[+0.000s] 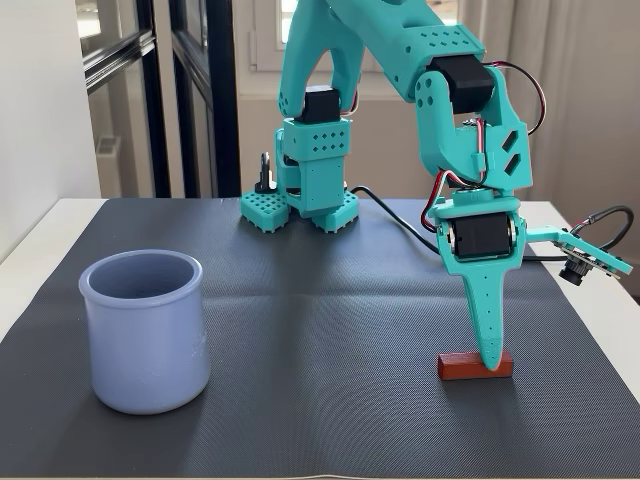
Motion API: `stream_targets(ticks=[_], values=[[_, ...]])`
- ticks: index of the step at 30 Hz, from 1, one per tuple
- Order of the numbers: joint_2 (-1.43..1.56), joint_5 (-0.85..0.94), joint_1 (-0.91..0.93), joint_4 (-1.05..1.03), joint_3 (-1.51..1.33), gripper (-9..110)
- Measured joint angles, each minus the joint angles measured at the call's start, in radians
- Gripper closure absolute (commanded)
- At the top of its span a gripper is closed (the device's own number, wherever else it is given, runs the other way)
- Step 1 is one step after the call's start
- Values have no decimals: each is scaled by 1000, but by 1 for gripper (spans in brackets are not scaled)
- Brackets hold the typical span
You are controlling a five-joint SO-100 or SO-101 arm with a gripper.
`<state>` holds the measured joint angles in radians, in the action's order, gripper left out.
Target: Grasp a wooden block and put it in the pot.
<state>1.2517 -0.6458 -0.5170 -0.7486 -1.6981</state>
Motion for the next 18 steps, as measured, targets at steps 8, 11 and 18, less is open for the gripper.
stream_targets(ticks=[8, 11, 18], values=[[-2, 0, 0, 0, 6, 92], [-2, 0, 0, 0, 6, 96], [-2, -37, 0, -40, 8, 99]])
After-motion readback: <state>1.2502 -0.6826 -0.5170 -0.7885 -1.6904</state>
